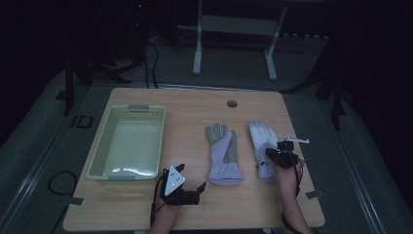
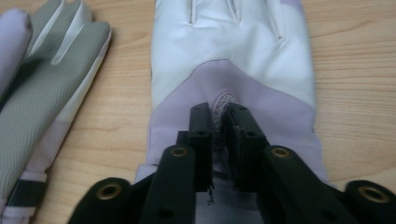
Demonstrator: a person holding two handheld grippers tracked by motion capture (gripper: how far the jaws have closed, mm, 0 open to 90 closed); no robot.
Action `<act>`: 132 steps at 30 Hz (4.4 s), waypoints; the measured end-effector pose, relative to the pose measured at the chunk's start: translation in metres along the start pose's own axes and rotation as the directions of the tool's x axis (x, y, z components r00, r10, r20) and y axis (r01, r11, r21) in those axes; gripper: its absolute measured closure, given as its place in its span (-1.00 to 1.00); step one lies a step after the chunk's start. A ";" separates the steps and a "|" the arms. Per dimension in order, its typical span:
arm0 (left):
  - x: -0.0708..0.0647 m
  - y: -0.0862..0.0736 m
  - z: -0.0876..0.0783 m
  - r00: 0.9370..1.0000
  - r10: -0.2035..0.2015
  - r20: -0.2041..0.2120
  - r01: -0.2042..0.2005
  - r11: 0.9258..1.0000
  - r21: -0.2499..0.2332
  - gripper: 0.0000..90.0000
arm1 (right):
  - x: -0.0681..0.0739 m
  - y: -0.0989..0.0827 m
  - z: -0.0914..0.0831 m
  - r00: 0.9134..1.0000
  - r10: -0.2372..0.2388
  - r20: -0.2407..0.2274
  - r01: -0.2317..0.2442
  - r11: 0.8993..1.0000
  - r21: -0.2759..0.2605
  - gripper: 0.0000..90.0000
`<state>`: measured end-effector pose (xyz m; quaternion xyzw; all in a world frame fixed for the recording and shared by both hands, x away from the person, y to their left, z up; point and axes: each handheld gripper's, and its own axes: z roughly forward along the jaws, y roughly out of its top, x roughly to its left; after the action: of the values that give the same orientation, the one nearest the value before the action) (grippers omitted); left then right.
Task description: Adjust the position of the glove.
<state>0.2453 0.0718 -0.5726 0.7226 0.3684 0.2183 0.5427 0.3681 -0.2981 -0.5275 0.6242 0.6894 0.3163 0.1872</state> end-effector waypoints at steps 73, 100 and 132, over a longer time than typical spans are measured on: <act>0.001 0.001 0.001 1.000 -0.015 0.005 0.015 1.000 0.013 -0.96 | -0.030 0.009 0.014 0.929 -0.298 -0.218 0.304 0.953 -0.006 -0.10; 0.002 0.001 0.001 1.000 -0.018 0.003 0.018 1.000 0.012 -0.96 | -0.017 0.038 -0.046 0.945 -0.272 -0.181 0.265 0.962 -0.062 0.79; 0.002 0.000 -0.001 1.000 -0.013 0.001 0.013 1.000 0.000 -0.96 | 0.135 0.045 -0.052 0.897 -0.339 -0.284 0.352 0.936 -0.006 0.78</act>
<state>0.2457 0.0735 -0.5727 0.7202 0.3729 0.2145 0.5443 0.3474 -0.1755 -0.4410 0.4451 0.8156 0.3474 0.1265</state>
